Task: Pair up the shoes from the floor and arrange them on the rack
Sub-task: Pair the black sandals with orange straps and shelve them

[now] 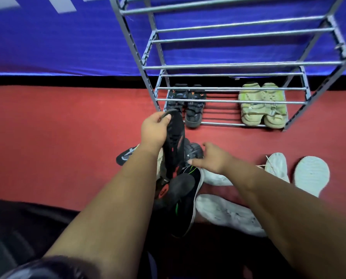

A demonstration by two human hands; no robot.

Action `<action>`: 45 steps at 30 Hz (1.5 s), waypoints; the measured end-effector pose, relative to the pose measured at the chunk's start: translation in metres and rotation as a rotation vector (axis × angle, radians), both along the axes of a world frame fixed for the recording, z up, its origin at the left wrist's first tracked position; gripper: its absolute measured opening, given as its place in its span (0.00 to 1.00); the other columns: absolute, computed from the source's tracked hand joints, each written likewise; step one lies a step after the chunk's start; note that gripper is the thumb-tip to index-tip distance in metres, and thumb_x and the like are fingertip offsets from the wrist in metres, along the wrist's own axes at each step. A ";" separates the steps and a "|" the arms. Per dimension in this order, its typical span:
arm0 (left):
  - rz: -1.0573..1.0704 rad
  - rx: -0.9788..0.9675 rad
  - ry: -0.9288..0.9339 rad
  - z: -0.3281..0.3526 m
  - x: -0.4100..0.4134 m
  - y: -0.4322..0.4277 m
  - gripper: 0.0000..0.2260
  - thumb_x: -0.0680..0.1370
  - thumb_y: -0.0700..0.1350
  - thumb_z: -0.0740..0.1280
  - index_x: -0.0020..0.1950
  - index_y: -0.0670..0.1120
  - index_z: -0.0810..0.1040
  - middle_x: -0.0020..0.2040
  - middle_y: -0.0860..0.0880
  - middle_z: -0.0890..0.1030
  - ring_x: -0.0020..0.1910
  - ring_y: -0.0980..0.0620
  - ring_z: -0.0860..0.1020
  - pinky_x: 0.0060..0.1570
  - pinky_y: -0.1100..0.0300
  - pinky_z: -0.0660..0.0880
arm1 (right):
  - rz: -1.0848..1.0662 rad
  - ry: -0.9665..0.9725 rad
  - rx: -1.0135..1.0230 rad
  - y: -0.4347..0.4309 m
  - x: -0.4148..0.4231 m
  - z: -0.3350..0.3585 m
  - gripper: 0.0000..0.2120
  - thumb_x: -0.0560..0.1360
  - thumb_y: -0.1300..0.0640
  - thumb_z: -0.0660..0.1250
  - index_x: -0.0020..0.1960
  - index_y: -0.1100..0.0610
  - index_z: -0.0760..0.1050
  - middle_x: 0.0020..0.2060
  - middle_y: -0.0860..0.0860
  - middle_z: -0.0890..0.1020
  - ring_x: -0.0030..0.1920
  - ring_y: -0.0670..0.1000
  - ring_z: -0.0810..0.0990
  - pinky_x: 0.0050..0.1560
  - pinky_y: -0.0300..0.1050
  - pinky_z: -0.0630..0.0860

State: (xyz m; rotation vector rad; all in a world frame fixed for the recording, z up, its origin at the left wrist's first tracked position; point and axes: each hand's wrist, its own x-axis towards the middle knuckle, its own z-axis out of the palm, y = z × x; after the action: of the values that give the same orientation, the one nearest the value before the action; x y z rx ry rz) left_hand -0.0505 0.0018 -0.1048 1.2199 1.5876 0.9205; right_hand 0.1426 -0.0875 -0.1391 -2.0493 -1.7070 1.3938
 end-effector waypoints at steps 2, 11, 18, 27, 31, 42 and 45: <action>0.014 0.050 -0.043 0.011 0.005 0.004 0.05 0.81 0.45 0.71 0.47 0.51 0.86 0.42 0.50 0.87 0.41 0.51 0.84 0.49 0.49 0.83 | -0.039 0.005 0.021 -0.006 0.003 0.002 0.50 0.70 0.38 0.80 0.78 0.63 0.62 0.74 0.60 0.72 0.71 0.60 0.74 0.69 0.55 0.72; 0.048 -0.254 -0.386 0.019 0.037 -0.029 0.10 0.86 0.47 0.65 0.57 0.43 0.82 0.52 0.43 0.88 0.48 0.45 0.86 0.41 0.52 0.85 | -0.119 -0.117 0.165 -0.024 0.021 0.004 0.42 0.57 0.35 0.79 0.62 0.50 0.67 0.57 0.52 0.77 0.56 0.57 0.80 0.58 0.58 0.79; -0.329 -0.604 0.471 -0.038 0.021 -0.078 0.48 0.72 0.82 0.49 0.76 0.49 0.74 0.73 0.44 0.77 0.72 0.41 0.75 0.74 0.42 0.67 | -0.010 -0.330 -0.085 -0.055 0.032 -0.006 0.22 0.65 0.44 0.76 0.49 0.55 0.72 0.41 0.51 0.80 0.44 0.58 0.81 0.43 0.45 0.77; -0.773 -0.605 1.141 -0.068 0.019 -0.113 0.26 0.75 0.51 0.75 0.72 0.46 0.75 0.68 0.45 0.80 0.67 0.41 0.79 0.65 0.49 0.75 | -0.062 -0.423 -0.214 -0.070 0.049 -0.015 0.25 0.62 0.47 0.75 0.54 0.55 0.74 0.42 0.51 0.80 0.44 0.56 0.84 0.45 0.46 0.82; -0.482 -0.488 0.877 -0.072 0.022 -0.105 0.21 0.68 0.52 0.77 0.57 0.44 0.82 0.46 0.45 0.85 0.46 0.43 0.85 0.50 0.53 0.83 | -0.102 -0.421 -0.186 -0.065 0.057 -0.018 0.23 0.65 0.49 0.76 0.55 0.54 0.72 0.41 0.51 0.79 0.45 0.57 0.83 0.42 0.45 0.78; -0.354 -0.332 0.623 -0.075 0.058 -0.076 0.13 0.77 0.48 0.69 0.60 0.45 0.79 0.57 0.41 0.84 0.56 0.39 0.82 0.58 0.51 0.79 | -0.374 -0.301 -0.129 -0.060 0.081 -0.036 0.16 0.68 0.47 0.77 0.47 0.58 0.79 0.39 0.53 0.81 0.39 0.56 0.84 0.38 0.44 0.79; -0.498 -0.496 0.620 -0.084 0.060 -0.090 0.19 0.77 0.52 0.72 0.62 0.42 0.79 0.58 0.43 0.84 0.55 0.42 0.81 0.55 0.56 0.76 | -0.315 -0.327 -0.189 -0.066 0.088 -0.043 0.16 0.69 0.46 0.76 0.45 0.57 0.79 0.42 0.54 0.82 0.42 0.56 0.84 0.45 0.48 0.83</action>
State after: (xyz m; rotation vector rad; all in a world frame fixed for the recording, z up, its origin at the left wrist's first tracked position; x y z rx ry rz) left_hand 0.0091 -0.0885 -0.1886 1.5001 1.7028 -0.1941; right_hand 0.2304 -0.1532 -0.1816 -2.6335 -1.3053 1.2115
